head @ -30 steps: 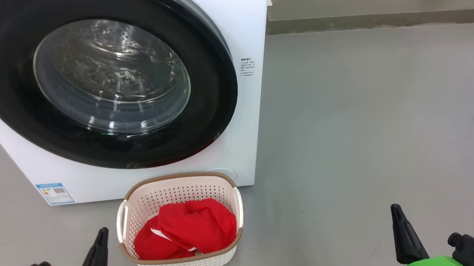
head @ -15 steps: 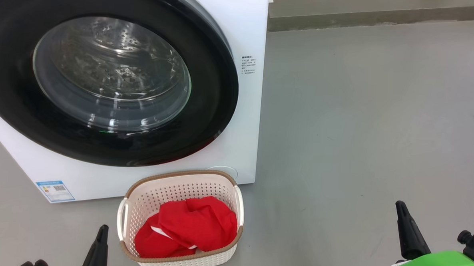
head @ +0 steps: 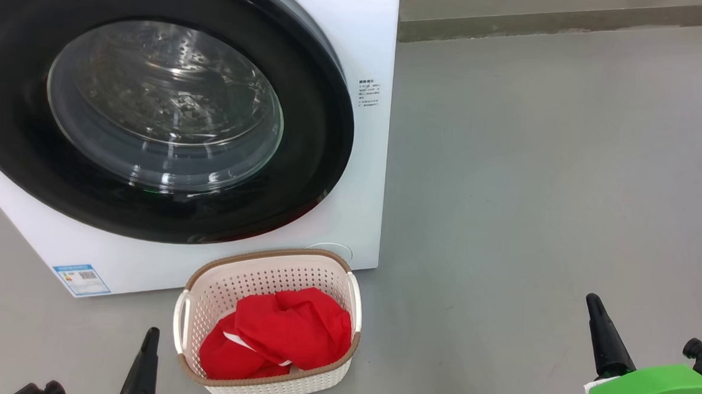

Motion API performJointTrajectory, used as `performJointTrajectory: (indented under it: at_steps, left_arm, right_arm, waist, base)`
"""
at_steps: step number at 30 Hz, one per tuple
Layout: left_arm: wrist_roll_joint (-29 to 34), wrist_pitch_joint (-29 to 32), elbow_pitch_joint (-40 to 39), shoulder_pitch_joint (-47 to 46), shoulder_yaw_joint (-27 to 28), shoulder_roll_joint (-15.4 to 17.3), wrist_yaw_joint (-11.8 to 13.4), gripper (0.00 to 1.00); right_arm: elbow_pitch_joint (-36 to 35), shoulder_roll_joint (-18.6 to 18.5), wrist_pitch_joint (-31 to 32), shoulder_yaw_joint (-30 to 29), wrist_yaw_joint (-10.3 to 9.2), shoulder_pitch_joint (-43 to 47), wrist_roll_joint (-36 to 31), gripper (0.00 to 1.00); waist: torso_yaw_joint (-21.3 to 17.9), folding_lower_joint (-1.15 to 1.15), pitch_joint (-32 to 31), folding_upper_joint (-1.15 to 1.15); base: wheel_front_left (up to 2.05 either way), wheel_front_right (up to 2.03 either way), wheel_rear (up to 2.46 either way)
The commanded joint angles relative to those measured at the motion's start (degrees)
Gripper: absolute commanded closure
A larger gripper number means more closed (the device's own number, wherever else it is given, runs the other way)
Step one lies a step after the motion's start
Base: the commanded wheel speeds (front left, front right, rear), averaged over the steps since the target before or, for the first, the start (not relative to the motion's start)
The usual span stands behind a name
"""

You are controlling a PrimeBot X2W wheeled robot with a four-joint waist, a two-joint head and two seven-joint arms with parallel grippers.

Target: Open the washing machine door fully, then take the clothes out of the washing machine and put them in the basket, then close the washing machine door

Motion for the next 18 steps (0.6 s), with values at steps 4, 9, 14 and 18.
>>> performJointTrajectory:
  at_steps: [4, 9, 14, 18]
  left_arm:
    - [-3.55, 0.89, -1.03, -2.78, 1.65, 0.53, -0.23, 1.00]
    - [-6.56, 1.71, -0.86, -3.19, 1.87, 0.47, -0.25, 1.00]
    - [-9.53, 2.52, -0.70, -3.58, 2.09, 0.41, -0.27, 1.00]
    - [-11.94, 3.18, -0.56, -3.91, 2.27, 0.36, -0.28, 1.00]
  right_arm:
    - [-1.16, -0.77, 1.01, 0.06, -0.04, -2.96, 4.10, 1.00]
    - [-1.00, -0.77, 1.85, -0.09, -0.04, -3.34, 7.26, 1.00]
    - [-0.85, -0.77, 2.68, -0.24, -0.04, -3.71, 10.39, 1.00]
    - [-0.72, -0.77, 3.36, -0.37, -0.04, -4.02, 12.92, 1.00]
  waist:
    - [0.04, -0.01, 0.15, 0.00]
    - [0.08, -0.01, 0.31, 0.00]
    - [0.12, -0.01, 0.48, 0.00]
    - [0.15, 0.00, 0.61, 0.00]
  base:
    - [0.00, 0.00, 0.00]
    - [0.00, 0.00, 0.00]
    - [0.00, 0.00, 0.00]
    - [0.00, 0.00, 0.00]
